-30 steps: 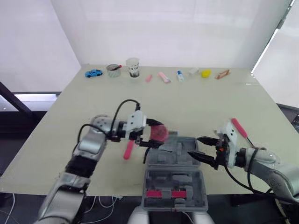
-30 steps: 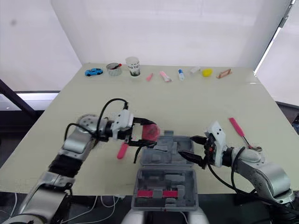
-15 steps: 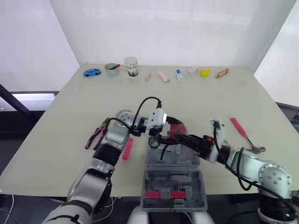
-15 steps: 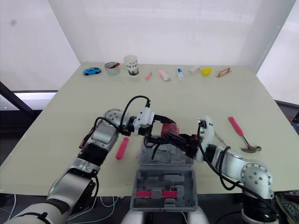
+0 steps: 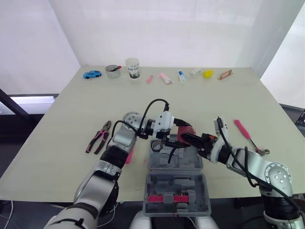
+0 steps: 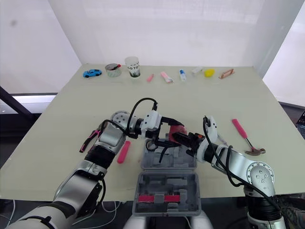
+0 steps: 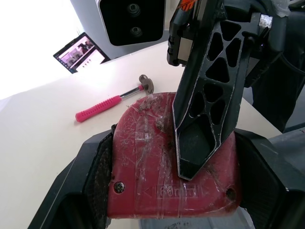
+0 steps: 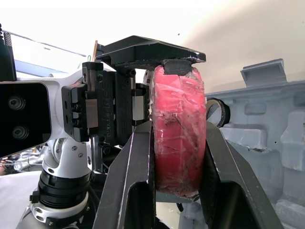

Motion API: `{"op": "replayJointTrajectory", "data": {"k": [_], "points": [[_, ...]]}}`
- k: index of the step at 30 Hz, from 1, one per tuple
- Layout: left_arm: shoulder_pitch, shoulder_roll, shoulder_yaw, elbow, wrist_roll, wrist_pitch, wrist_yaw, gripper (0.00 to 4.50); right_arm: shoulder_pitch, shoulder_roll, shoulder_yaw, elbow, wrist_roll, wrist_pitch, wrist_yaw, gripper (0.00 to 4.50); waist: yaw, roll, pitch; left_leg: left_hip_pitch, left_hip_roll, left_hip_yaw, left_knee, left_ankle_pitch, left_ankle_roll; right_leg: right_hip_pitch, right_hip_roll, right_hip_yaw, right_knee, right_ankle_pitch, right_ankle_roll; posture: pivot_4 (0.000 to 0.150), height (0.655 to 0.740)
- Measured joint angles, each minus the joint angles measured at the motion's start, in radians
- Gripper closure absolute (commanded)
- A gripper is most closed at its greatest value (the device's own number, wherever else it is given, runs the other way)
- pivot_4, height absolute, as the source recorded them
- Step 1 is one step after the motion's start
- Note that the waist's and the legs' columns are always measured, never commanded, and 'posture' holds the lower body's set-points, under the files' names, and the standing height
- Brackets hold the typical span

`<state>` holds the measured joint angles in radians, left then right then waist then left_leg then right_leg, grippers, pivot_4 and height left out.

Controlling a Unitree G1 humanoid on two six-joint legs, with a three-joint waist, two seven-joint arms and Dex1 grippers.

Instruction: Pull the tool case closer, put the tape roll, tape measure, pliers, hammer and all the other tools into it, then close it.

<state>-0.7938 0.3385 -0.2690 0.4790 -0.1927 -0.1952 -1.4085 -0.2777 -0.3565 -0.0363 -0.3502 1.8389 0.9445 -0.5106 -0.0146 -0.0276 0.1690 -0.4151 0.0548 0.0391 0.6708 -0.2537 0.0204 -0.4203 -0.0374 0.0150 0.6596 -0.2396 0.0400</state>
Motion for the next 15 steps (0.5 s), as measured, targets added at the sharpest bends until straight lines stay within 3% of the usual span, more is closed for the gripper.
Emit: {"op": "replayJointTrajectory", "data": {"k": [1, 2, 7, 15], "points": [[0.0, 0.001, 0.0, 0.0, 0.0, 0.004, 0.0, 0.1, -0.002, -0.007, 0.004, 0.0, 0.0, 0.0, -0.001, 3.94, 0.0, 0.0, 0.0, 0.0, 0.0, 0.0, 0.0, 0.0, 0.0, 0.0, 0.0, 0.0, 0.0, 0.0, 0.0, 0.15, 0.74], [0.0, 0.002, 0.002, 0.0, 0.0, 0.012, 0.001, 0.01, -0.003, -0.022, 0.017, 0.0, 0.004, -0.001, -0.001, 3.94, 0.0, 0.0, 0.0, 0.0, 0.0, 0.0, 0.0, 0.0, 0.0, 0.0, 0.0, 0.0, 0.0, 0.0, 0.0, 0.15, 0.74], [0.013, 0.011, 0.015, -0.042, -0.035, 0.073, -0.016, 0.0, 0.007, -0.084, 0.03, -0.009, 0.053, -0.016, 0.01, 3.94, 0.0, 0.0, 0.0, 0.0, 0.0, 0.0, 0.0, 0.0, 0.0, 0.0, 0.0, 0.0, 0.0, 0.0, 0.0, 0.15, 0.74], [0.1, 0.186, 0.093, -0.178, -0.168, 0.222, -0.125, 0.0, 0.175, -0.3, -0.066, 0.006, 0.1, -0.006, 0.149, 3.94, 0.001, 0.0, 0.0, 0.0, 0.001, 0.0, 0.0, 0.0, 0.0, 0.0, 0.001, 0.0, -0.001, 0.0, 0.0, 0.15, 0.74]]}}
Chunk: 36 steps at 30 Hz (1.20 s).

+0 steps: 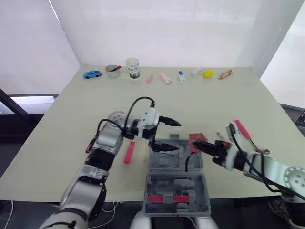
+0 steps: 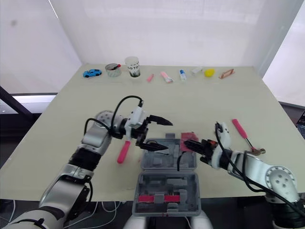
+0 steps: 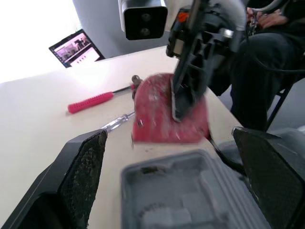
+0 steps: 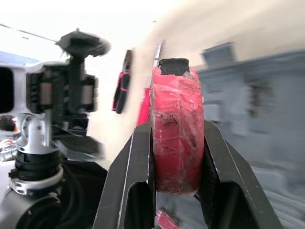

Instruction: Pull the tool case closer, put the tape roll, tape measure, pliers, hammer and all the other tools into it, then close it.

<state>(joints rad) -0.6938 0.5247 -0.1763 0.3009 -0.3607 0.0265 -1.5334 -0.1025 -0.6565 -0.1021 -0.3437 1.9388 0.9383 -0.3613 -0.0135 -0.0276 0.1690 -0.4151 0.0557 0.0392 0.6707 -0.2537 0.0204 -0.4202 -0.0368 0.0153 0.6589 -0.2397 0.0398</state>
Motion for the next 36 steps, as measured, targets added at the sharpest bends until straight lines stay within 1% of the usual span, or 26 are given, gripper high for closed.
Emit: {"op": "replayJointTrajectory", "data": {"k": [1, 5, 8, 11, 13, 16, 25, 27, 28, 29, 31, 32, 33, 34, 36], "points": [[0.002, 0.004, 0.004, -0.001, -0.001, 0.003, -0.001, 0.0, 0.004, -0.004, -0.003, 0.003, 0.0, 0.0, 0.001, 3.94, 0.0, 0.0, 0.0, 0.0, 0.0, 0.0, 0.0, 0.0, 0.0, 0.0, 0.0, 0.0, 0.0, 0.0, 0.0, 0.15, 0.74], [0.095, 0.107, 0.045, -0.127, -0.118, 0.089, -0.023, 0.0, 0.099, -0.088, -0.054, 0.09, -0.037, 0.03, 0.101, 3.94, 0.0, 0.0, 0.0, 0.001, 0.0, 0.001, 0.0, 0.0, 0.0, 0.0, 0.0, 0.001, 0.0, 0.0, 0.0, 0.15, 0.74], [0.141, 0.15, 0.063, -0.229, -0.197, 0.155, -0.03, 0.0, 0.14, -0.093, -0.061, 0.153, -0.091, 0.047, 0.168, 3.94, 0.001, 0.0, 0.0, 0.001, 0.0, 0.001, 0.0, 0.0, 0.0, 0.0, 0.0, 0.001, 0.001, 0.0, 0.0, 0.15, 0.74], [0.162, 0.171, 0.073, -0.277, -0.224, 0.182, -0.03, 0.0, 0.146, -0.091, -0.061, 0.17, -0.132, 0.062, 0.209, 3.94, 0.001, 0.0, 0.0, 0.001, 0.0, 0.0, 0.001, 0.0, 0.0, 0.0, 0.003, 0.004, 0.001, 0.0, 0.0, 0.15, 0.74], [0.177, 0.189, 0.085, -0.301, -0.23, 0.196, -0.03, 0.0, 0.157, -0.085, -0.057, 0.192, -0.17, 0.069, 0.233, 3.94, 0.001, 0.0, 0.0, 0.001, 0.0, 0.0, 0.001, 0.0, 0.0, 0.0, 0.003, 0.004, 0.001, 0.0, 0.0, 0.15, 0.74], [0.199, 0.219, 0.104, -0.347, -0.237, 0.223, -0.024, 0.0, 0.155, -0.025, -0.032, 0.233, -0.242, 0.076, 0.255, 3.94, 0.0, 0.0, 0.0, 0.001, 0.0, 0.0, 0.001, 0.0, 0.0, 0.0, 0.003, 0.004, 0.001, 0.0, 0.0, 0.15, 0.74], [0.247, 0.264, 0.153, -0.45, -0.26, 0.281, 0.016, 0.0, 0.147, 0.062, -0.021, 0.234, -0.315, 0.083, 0.264, 3.94, 0.003, 0.0, 0.0, 0.001, 0.0, 0.0, 0.001, 0.0, 0.0, 0.0, 0.003, 0.005, 0.001, 0.0, 0.0, 0.15, 0.74], [0.248, 0.268, 0.166, -0.459, -0.266, 0.295, 0.026, 0.0, 0.155, 0.066, -0.025, 0.23, -0.325, 0.084, 0.265, 2.91, 0.003, 0.0, 0.0, 0.001, 0.0, 0.0, 0.001, 0.0, 0.0, 0.0, 0.003, 0.005, 0.001, 0.0, 0.0, 0.15, 0.74], [0.249, 0.271, 0.169, -0.468, -0.27, 0.298, 0.028, 0.0, 0.165, 0.066, -0.031, 0.226, -0.331, 0.085, 0.267, 2.7, 0.003, 0.0, 0.0, 0.001, 0.0, 0.0, 0.001, 0.0, 0.0, 0.0, 0.003, 0.005, 0.001, 0.0, 0.0, 0.15, 0.74], [0.251, 0.272, 0.169, -0.472, -0.271, 0.3, 0.03, 0.0, 0.173, 0.065, -0.036, 0.223, -0.334, 0.086, 0.269, 2.21, 0.003, 0.0, 0.0, 0.001, 0.0, 0.001, 0.001, 0.0, 0.0, 0.0, 0.003, 0.005, 0.001, 0.0, 0.0, 0.15, 0.74], [0.256, 0.271, 0.169, -0.476, -0.271, 0.301, 0.033, 0.0, 0.19, 0.052, -0.052, 0.204, -0.337, 0.091, 0.289, 1.38, 0.002, 0.0, 0.0, 0.001, 0.0, 0.001, 0.001, 0.0, 0.0, 0.0, 0.003, 0.006, 0.001, 0.0, 0.0, 0.15, 0.74], [0.258, 0.271, 0.169, -0.476, -0.271, 0.301, 0.034, 0.0, 0.207, 0.026, -0.071, 0.188, -0.339, 0.102, 0.304, 0.87, 0.003, 0.0, 0.0, 0.001, 0.0, 0.001, 0.001, 0.0, 0.0, 0.0, 0.003, 0.006, 0.001, 0.0, 0.0, 0.15, 0.74], [0.26, 0.272, 0.17, -0.476, -0.271, 0.301, 0.034, 0.0, 0.215, 0.003, -0.091, 0.18, -0.343, 0.107, 0.314, 0.22, 0.003, 0.0, 0.0, 0.001, 0.0, 0.001, 0.001, 0.0, 0.0, 0.0, 0.003, 0.006, 0.001, 0.0, 0.0, 0.15, 0.74], [0.262, 0.272, 0.17, -0.476, -0.271, 0.301, 0.035, 0.0, 0.22, -0.009, -0.104, 0.17, -0.349, 0.109, 0.319, 0.01, 0.003, 0.0, 0.0, 0.001, 0.0, 0.001, 0.001, 0.0, 0.0, 0.0, 0.003, 0.006, 0.001, 0.0, 0.0, 0.15, 0.74], [0.263, 0.273, 0.17, -0.476, -0.271, 0.301, 0.034, 0.0, 0.235, -0.035, -0.117, 0.153, -0.365, 0.116, 0.336, 0.01, 0.002, 0.0, 0.0, 0.001, 0.0, 0.001, 0.001, 0.0, 0.0, 0.001, 0.003, 0.006, 0.001, 0.0, 0.0, 0.15, 0.74]]}}
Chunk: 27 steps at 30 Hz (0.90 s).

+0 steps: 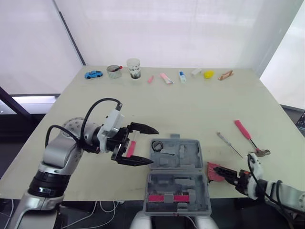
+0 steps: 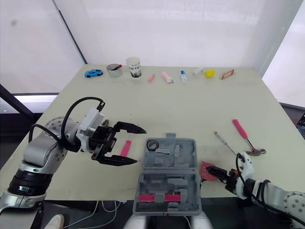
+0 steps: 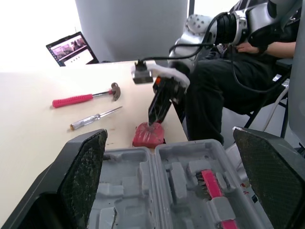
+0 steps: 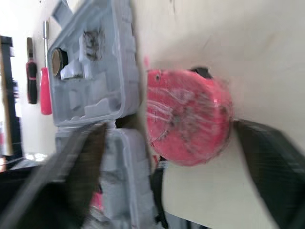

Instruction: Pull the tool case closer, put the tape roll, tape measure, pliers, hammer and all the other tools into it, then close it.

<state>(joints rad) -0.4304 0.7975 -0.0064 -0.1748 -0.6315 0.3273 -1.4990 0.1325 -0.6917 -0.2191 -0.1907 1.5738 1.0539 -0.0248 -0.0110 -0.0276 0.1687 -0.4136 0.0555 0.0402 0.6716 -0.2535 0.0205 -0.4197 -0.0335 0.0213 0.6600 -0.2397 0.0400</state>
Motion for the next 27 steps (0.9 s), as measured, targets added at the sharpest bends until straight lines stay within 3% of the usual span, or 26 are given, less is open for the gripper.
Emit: {"op": "replayJointTrajectory", "data": {"k": [2, 9, 16, 17, 19, 23, 27], "points": [[0.002, 0.0, 0.0, 0.0, 0.0, -0.002, -0.001, 0.0, 0.017, -0.021, -0.001, -0.014, -0.036, 0.005, 0.026, 0.01, 0.0, 0.0, 0.0, 0.0, 0.0, 0.0, 0.0, 0.0, 0.0, 0.0, 0.0, 0.0, 0.0, 0.0, 0.0, 0.15, 0.74], [0.017, 0.0, 0.008, 0.001, 0.0, -0.041, -0.023, 0.0, 0.116, -0.214, 0.011, -0.167, -0.456, -0.157, 0.397, 0.01, -0.001, 0.0, 0.0, 0.0, 0.0, 0.001, 0.0, 0.0, 0.0, 0.0, 0.0, 0.001, 0.0, -0.001, 0.002, 0.15, 0.74], [0.045, 0.018, 0.029, 0.007, 0.0, -0.065, -0.035, 0.0, 0.06, -0.269, 0.108, -0.197, -0.766, -0.389, 0.675, 0.01, 0.0, 0.0, 0.0, 0.001, 0.0, 0.0, 0.001, 0.0, 0.0, 0.0, 0.001, 0.0, 0.0, -0.001, 0.002, 0.15, 0.74], [0.047, 0.021, 0.037, 0.013, 0.001, -0.075, -0.038, 0.0, 0.037, -0.271, 0.163, -0.17, -0.878, -0.493, 0.753, 0.01, 0.0, 0.0, 0.0, 0.0, 0.0, 0.0, 0.001, 0.0, 0.0, 0.0, 0.001, 0.0, 0.0, -0.001, 0.002, 0.15, 0.74], [0.048, 0.021, 0.038, 0.014, 0.001, -0.077, -0.038, 0.0, 0.033, -0.271, 0.183, -0.157, -0.915, -0.532, 0.786, 0.01, 0.004, 0.0, 0.0, 0.0, 0.0, 0.0, 0.001, 0.0, 0.0, 0.0, 0.0, 0.0, 0.0, -0.001, 0.001, 0.15, 0.74], [0.051, 0.022, 0.038, 0.025, 0.001, -0.09, -0.04, 0.0, -0.081, -0.245, 0.304, 0.017, -1.13, -0.842, 1.008, 0.01, 0.001, 0.0, 0.0, 0.001, 0.0, 0.001, 0.002, 0.0, 0.0, 0.0, 0.0, 0.0, 0.0, -0.001, 0.001, 0.15, 0.74], [0.049, 0.022, 0.037, 0.036, 0.002, -0.099, -0.041, 0.0, -0.185, -0.204, 0.374, 0.138, -1.23, -0.936, 1.093, 0.01, -0.003, 0.0, 0.0, 0.001, 0.0, 0.001, 0.003, 0.0, 0.0, 0.0, 0.001, 0.0, 0.002, 0.0, 0.0, 0.15, 0.74]]}}
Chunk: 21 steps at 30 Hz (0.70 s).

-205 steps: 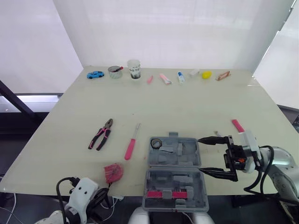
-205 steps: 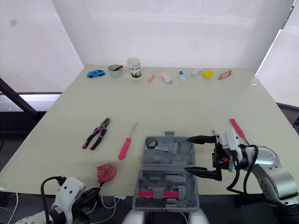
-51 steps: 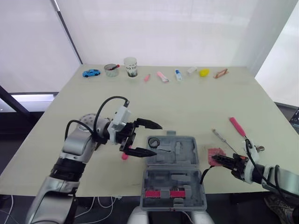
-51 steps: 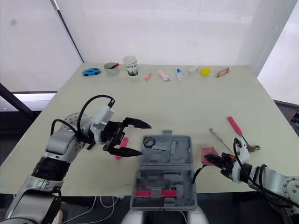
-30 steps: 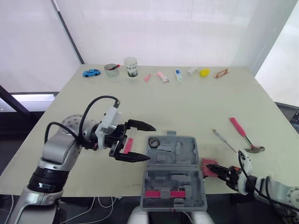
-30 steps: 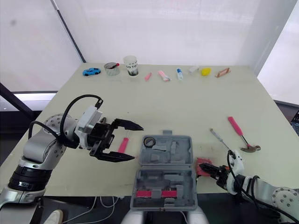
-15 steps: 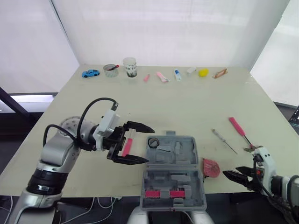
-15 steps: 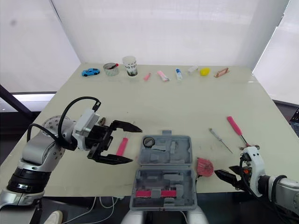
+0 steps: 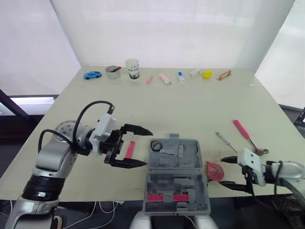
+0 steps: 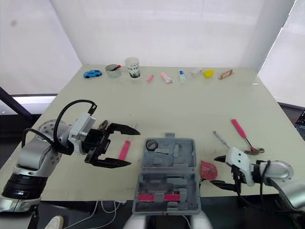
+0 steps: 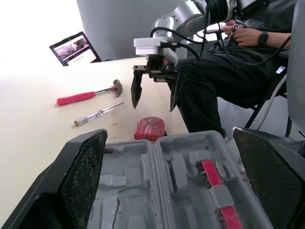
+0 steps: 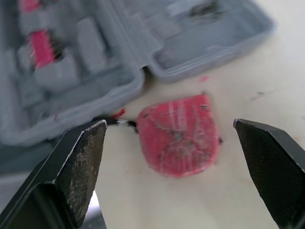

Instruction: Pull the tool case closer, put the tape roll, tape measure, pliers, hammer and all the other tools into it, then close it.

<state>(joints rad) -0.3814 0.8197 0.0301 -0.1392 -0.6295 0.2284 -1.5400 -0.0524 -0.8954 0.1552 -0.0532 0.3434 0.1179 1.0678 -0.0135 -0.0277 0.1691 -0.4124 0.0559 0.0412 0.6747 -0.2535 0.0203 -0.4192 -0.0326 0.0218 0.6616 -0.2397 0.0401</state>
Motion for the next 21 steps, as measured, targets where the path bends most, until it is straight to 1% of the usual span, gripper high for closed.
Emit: {"op": "replayJointTrajectory", "data": {"k": [3, 10, 21], "points": [[0.0, 0.001, 0.001, 0.002, 0.0, -0.007, -0.001, 0.0, -0.049, 0.023, 0.045, 0.083, -0.073, -0.05, 0.039, 0.01, 0.004, 0.0, 0.0, 0.0, 0.0, -0.001, 0.0, 0.0, 0.0, 0.0, 0.0, -0.001, 0.001, 0.0, 0.0, 0.15, 0.74], [0.027, 0.01, 0.003, -0.006, 0.0, -0.018, 0.0, 0.0, -0.113, 0.079, 0.066, 0.191, -0.17, -0.089, 0.06, 0.01, 0.004, 0.0, 0.0, 0.0, 0.0, 0.0, 0.0, 0.0, 0.0, 0.0, 0.0, 0.0, 0.001, 0.0, 0.0, 0.15, 0.74], [0.028, 0.012, 0.003, -0.006, 0.0, -0.025, -0.001, 0.0, -0.142, 0.143, 0.074, 0.22, -0.223, -0.085, 0.065, 0.01, 0.004, 0.0, 0.0, 0.0, 0.0, 0.0, 0.001, 0.0, 0.0, 0.0, 0.0, 0.0, 0.001, 0.0, 0.0, 0.15, 0.74]]}}
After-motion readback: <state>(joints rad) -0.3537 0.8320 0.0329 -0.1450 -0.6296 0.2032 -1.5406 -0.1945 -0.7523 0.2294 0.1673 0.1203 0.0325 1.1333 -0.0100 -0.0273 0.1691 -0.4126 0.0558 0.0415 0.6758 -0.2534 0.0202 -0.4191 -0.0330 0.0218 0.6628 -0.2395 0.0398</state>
